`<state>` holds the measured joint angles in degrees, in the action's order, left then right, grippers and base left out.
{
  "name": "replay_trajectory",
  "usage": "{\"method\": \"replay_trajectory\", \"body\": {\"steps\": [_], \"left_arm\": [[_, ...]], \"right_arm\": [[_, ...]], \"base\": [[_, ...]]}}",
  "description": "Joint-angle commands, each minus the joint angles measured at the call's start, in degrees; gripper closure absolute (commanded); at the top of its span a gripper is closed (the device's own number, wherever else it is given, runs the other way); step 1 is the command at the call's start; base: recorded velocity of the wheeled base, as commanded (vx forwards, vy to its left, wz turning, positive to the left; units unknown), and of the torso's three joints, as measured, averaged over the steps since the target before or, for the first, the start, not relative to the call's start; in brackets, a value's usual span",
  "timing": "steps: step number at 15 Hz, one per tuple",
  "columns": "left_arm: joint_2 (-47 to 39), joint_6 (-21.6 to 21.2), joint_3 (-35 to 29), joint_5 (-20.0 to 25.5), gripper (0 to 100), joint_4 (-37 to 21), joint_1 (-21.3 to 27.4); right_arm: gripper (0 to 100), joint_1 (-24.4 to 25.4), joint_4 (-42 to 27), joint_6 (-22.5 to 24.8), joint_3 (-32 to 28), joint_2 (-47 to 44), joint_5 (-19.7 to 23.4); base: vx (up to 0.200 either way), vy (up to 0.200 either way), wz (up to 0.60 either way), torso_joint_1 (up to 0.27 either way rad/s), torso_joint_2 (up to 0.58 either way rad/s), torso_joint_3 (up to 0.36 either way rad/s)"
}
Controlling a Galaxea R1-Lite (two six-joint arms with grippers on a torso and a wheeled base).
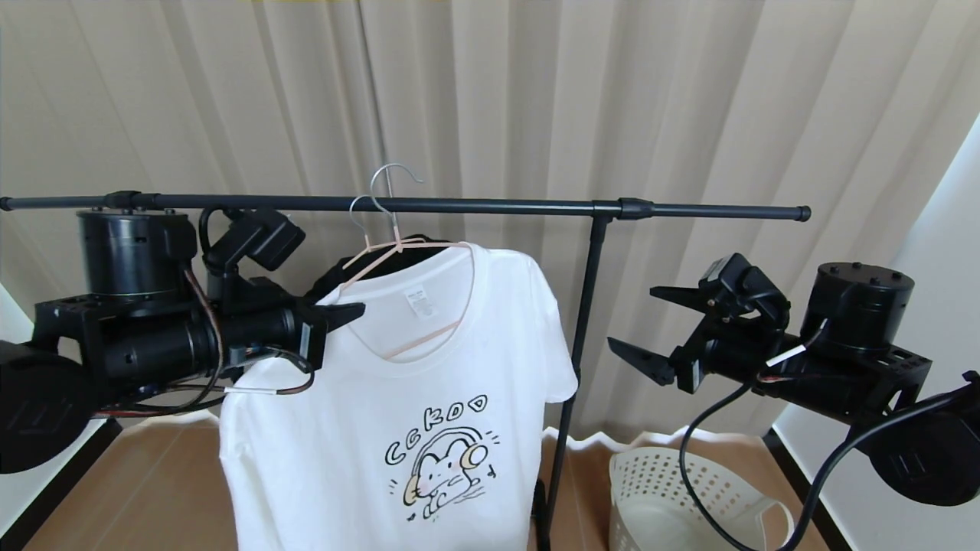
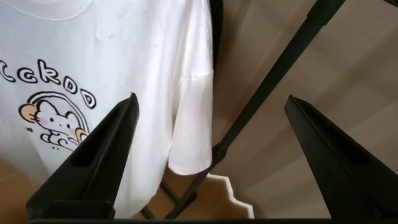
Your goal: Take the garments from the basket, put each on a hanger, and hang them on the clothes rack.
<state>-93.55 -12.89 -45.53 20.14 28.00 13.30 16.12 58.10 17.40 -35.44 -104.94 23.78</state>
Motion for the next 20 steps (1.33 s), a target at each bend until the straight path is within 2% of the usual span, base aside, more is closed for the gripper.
{"method": "replay_trajectory", "body": {"steps": [1,2,5,8,14,16,20], "left_arm": [[-6.12,2.51,-3.69,-4.14,100,0.04,2.08],[-8.58,4.36,-5.36,-6.08,100,0.04,3.14],[-12.88,6.65,-8.96,-8.01,100,0.12,3.66],[-15.61,9.81,-12.39,-8.10,100,0.12,3.66],[-19.48,11.22,-17.22,-11.09,100,0.21,3.40],[-20.53,13.59,-18.54,-11.00,100,2.14,3.40],[-22.47,13.59,-18.63,-11.00,100,5.84,3.49]], "right_arm": [[0,0.06,0.00,0.01,-0.07,0.08,0.03],[0,0.06,0.00,0.01,-0.33,-0.09,0.03],[0,-0.21,0.00,0.09,-0.42,-0.09,-0.14],[0,-0.21,0.00,0.09,-0.42,-0.18,-0.14],[0,-0.21,0.00,0.09,-0.33,-0.36,-0.14],[0,-0.21,0.00,0.09,-0.33,-0.36,-0.14],[0,-0.21,0.00,0.09,-0.25,-0.36,-0.14]], "base": [[0.000,0.000,0.00,0.000,0.00,0.000],[0.000,0.000,0.00,0.000,0.00,0.000],[0.000,0.000,0.00,0.000,0.00,0.000],[0.000,0.000,0.00,0.000,0.00,0.000],[0.000,0.000,0.00,0.000,0.00,0.000],[0.000,0.000,0.00,0.000,0.00,0.000],[0.000,0.000,0.00,0.000,0.00,0.000]]}}
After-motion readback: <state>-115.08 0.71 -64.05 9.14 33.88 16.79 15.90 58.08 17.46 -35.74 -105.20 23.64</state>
